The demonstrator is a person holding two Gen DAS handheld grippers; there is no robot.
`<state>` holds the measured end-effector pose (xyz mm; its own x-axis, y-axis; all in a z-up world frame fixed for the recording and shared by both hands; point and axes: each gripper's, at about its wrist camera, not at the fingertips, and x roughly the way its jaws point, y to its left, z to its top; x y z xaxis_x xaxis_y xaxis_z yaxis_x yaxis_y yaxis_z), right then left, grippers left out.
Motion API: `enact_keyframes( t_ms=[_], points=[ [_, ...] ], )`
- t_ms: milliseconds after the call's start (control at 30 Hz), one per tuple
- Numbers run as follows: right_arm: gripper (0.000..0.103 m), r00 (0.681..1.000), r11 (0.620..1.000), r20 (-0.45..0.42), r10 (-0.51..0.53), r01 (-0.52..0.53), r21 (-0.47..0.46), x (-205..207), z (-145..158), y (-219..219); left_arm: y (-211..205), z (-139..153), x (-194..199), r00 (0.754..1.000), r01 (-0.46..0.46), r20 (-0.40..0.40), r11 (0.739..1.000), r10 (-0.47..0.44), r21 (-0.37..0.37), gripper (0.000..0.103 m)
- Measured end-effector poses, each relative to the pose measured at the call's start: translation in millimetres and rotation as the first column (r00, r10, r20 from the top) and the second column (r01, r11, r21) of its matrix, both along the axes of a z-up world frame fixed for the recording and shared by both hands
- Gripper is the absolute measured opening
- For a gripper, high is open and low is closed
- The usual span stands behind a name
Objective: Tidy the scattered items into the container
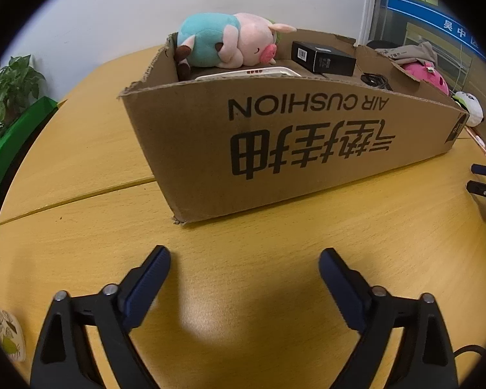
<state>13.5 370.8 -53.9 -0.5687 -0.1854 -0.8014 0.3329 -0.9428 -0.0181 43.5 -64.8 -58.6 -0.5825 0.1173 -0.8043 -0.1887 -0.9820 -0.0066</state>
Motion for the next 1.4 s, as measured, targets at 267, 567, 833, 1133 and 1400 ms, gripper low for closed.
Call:
enact_keyframes(
  t_ms=[267,567,833,1133,1400],
  points=[
    [0.103,0.994,0.994,0.001,0.114,-0.114,0.002,6,2,-25,-5,3,0,1.000,0.016,0.007,1.000,-0.016,-0.004,0.103],
    [0.103,0.994,0.994,0.002,0.113,-0.113,0.003,6,3,-28,-3,3,-1,1.000,0.016,0.008,1.000,-0.016,-0.006,0.103],
    [0.103,0.994,0.994,0.003,0.112,-0.112,0.003,6,3,-28,-4,3,0,1.000,0.017,0.008,1.000,-0.017,-0.006,0.103],
    [0.103,0.994,0.994,0.004,0.111,-0.111,0.001,6,3,-30,-4,3,0,1.000,0.017,0.009,1.000,-0.017,-0.006,0.103],
    [0.103,0.994,0.994,0.003,0.110,-0.110,0.002,9,1,-33,-5,3,0,1.000,0.018,0.009,1.000,-0.018,-0.006,0.103]
  ],
)
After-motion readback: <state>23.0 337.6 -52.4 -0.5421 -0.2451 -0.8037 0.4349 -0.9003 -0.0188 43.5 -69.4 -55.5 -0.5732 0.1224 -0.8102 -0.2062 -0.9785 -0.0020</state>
